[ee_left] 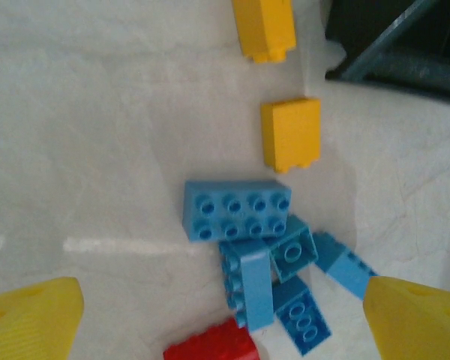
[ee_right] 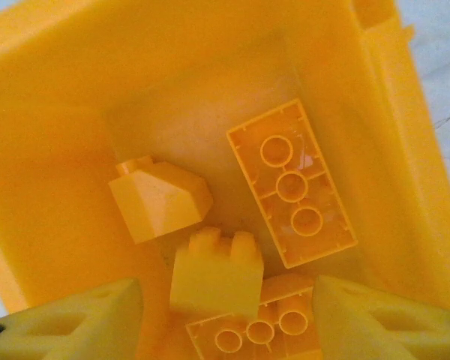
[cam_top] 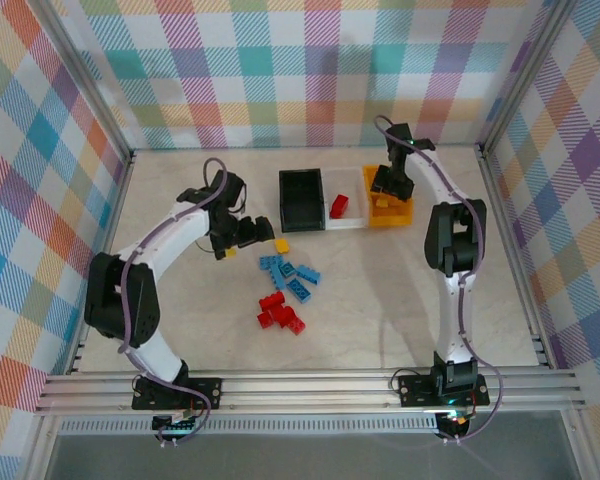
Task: Sort the legos into containers by color
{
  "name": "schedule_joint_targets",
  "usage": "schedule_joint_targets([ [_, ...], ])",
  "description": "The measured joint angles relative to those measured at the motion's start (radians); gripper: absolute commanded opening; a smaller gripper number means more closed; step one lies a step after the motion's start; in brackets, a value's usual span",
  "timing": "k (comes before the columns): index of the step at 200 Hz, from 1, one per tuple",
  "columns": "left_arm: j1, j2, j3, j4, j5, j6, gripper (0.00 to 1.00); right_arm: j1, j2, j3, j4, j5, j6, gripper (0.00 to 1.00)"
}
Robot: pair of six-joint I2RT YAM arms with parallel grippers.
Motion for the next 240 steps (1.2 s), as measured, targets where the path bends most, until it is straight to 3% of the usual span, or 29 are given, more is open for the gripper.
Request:
schedule_joint_targets([
  [42, 0.02, 0.156, 0.126, 0.012, -0.005, -0.04, 0.74, 0.0, -0.114, -0.059, -0.017, -0.027, -0.003, 0.66],
  [112, 0.054, 0.407, 0.398, 0.003, -0.014, -0.087, 0.65, 0.001, -0.506, -0.378, -0.004, -0.115, 0.001, 0.66],
  [163, 0.053, 0.52, 0.515, -0.024, -0.014, -0.101, 0.62, 0.002, -0.541, -0.463, -0.006, -0.149, 0.009, 0.65],
  [240, 0.048, 0.585, 0.561, -0.066, -0.005, -0.113, 0.46, 0.027, -0.558, -0.497, 0.012, -0.167, 0.042, 0.65],
])
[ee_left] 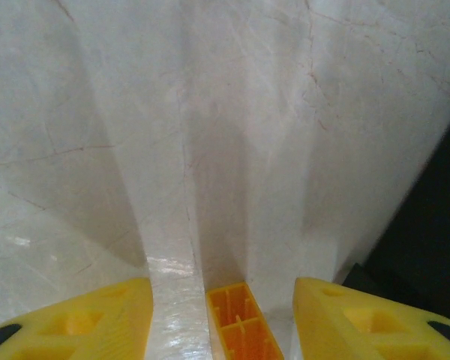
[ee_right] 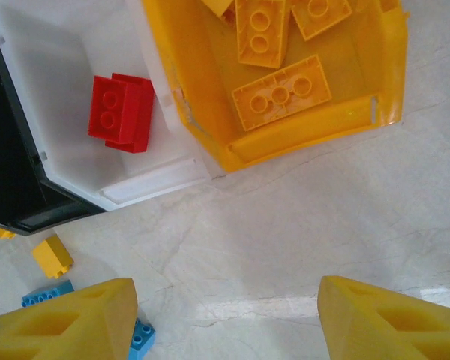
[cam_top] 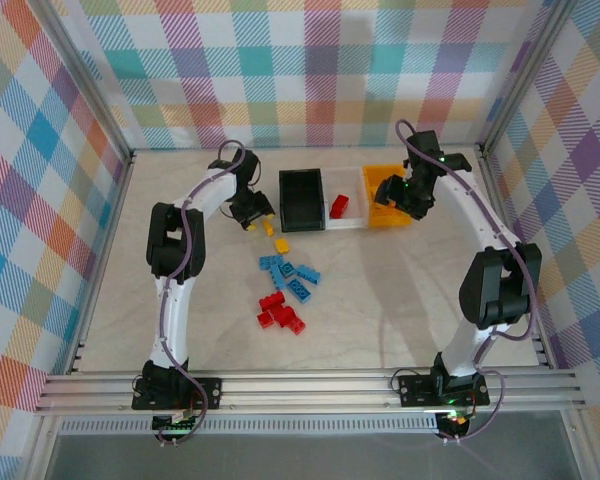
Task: Sort the legos into containers by color
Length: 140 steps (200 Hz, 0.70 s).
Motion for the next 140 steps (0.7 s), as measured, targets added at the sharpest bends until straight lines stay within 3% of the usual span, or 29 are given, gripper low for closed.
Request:
schedule_joint_targets([
  [91, -0.005, 0.0, -0.023, -0.006, 0.009, -0.011, 0.3, 0.042, 0.0, -0.004, 0.017, 0.0, 0.021, 0.65],
  [140, -0.008, -0.014, -0.055, 0.021, 0.013, -0.018, 0.36, 0.047, 0.0, -0.004, 0.019, 0.0, 0.021, 0.65],
])
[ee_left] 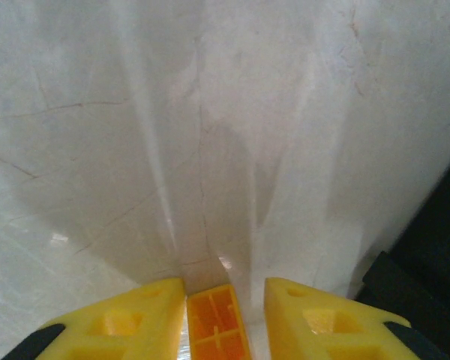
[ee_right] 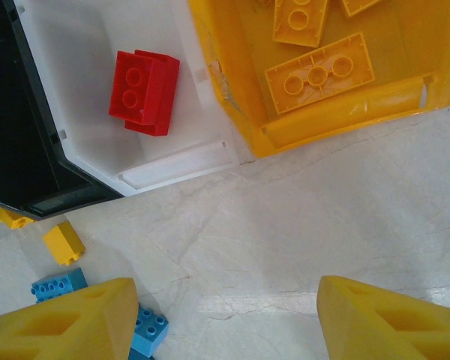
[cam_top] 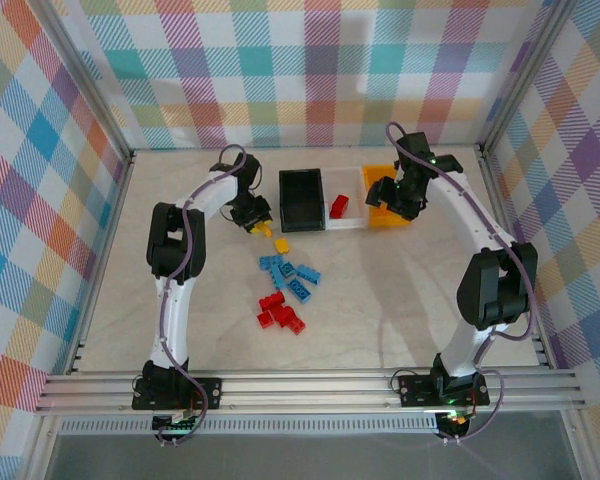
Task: Sort the legos into containers by color
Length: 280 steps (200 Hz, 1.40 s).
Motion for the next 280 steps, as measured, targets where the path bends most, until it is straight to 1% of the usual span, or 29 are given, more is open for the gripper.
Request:
schedule_joint_targets([
  [21, -0.002, -0.008, -0.015, 0.012, 0.002, -0.002, 0.35, 0.0, 0.0, -0.001, 0.003, 0.0, 0.0, 0.65],
  [60, -0.002, -0.013, -0.027, 0.014, -0.005, -0.024, 0.18, 0.0, 0.0, -0.009, 0.009, 0.0, 0.0, 0.65],
  [76, -0.002, -0.023, -0.041, 0.026, -0.004, -0.032, 0.14, 0.0, -0.003, -0.01, 0.01, 0.0, 0.0, 0.65],
  [109, -0.005, -0.043, -0.073, 0.041, 0.013, -0.046, 0.13, 0.0, -0.023, -0.037, 0.011, -0.001, -0.001, 0.65],
  [146, -0.022, -0.084, -0.11, -0.017, 0.029, -0.046, 0.13, 0.0, -0.044, -0.063, 0.017, -0.007, -0.002, 0.65],
  [169, -0.029, -0.149, -0.113, -0.037, 0.037, -0.048, 0.14, 0.0, -0.071, -0.093, 0.019, -0.015, -0.003, 0.65],
  [191, -0.045, -0.234, -0.101, -0.023, 0.063, -0.072, 0.14, -0.017, -0.14, -0.171, 0.029, -0.047, 0.006, 0.65],
  [210, -0.063, -0.253, -0.018, -0.005, 0.09, -0.098, 0.14, -0.047, -0.229, -0.275, 0.053, -0.1, 0.038, 0.65],
  [228, -0.098, -0.22, 0.106, 0.035, 0.116, -0.125, 0.15, -0.077, -0.325, -0.388, 0.099, -0.156, 0.072, 0.65],
  [248, -0.161, -0.113, 0.307, 0.093, 0.149, -0.152, 0.15, -0.089, -0.43, -0.499, 0.169, -0.221, 0.11, 0.65],
  [280, -0.262, 0.129, 0.622, 0.2, 0.203, -0.222, 0.16, -0.085, -0.55, -0.609, 0.249, -0.306, 0.156, 0.65],
])
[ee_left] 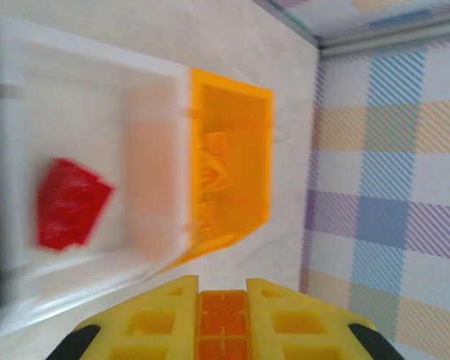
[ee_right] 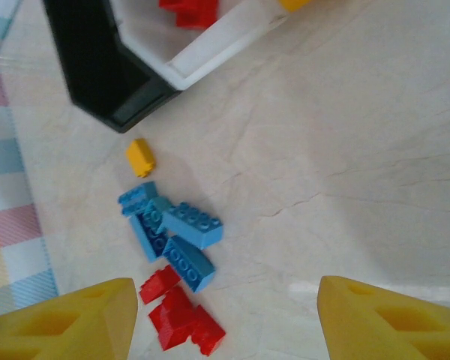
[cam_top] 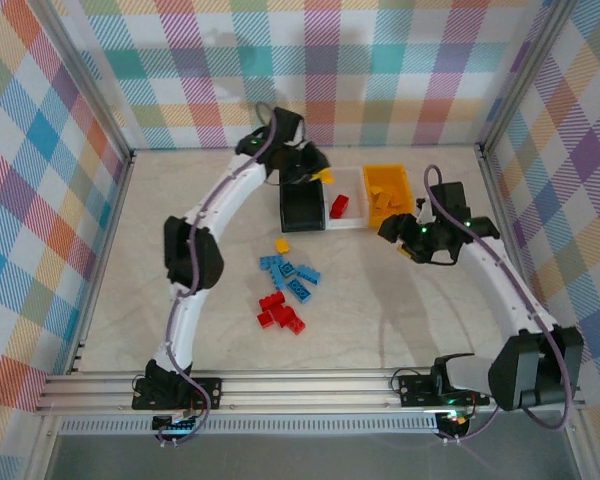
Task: Sort the legos into containers by color
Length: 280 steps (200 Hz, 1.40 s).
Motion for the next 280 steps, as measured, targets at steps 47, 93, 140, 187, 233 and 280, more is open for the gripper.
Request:
schedule_joint_targets([
  [47, -0.089, 0.266, 0.141, 0.267, 0.012, -0.184, 0.18, 0.0, -0.121, -0.08, 0.016, -0.036, 0.019, 0.65],
  [93, -0.119, 0.377, 0.212, 0.43, -0.047, -0.294, 0.46, 0.0, -0.151, -0.1, 0.014, -0.048, 0.024, 0.66],
  [140, -0.119, 0.378, 0.223, 0.452, -0.062, -0.323, 0.56, 0.0, -0.15, -0.101, 0.016, -0.056, 0.024, 0.67],
  [187, -0.119, 0.378, 0.224, 0.451, -0.059, -0.312, 0.58, 0.0, -0.135, -0.1, 0.015, -0.059, 0.02, 0.66],
  [233, -0.106, 0.295, 0.225, 0.211, -0.063, -0.125, 0.6, 0.031, 0.018, -0.01, -0.056, -0.062, -0.06, 0.65],
  [280, -0.059, -0.135, -0.102, -0.122, -0.173, 0.154, 0.64, 0.288, 0.315, 0.174, -0.137, -0.059, -0.285, 0.66],
])
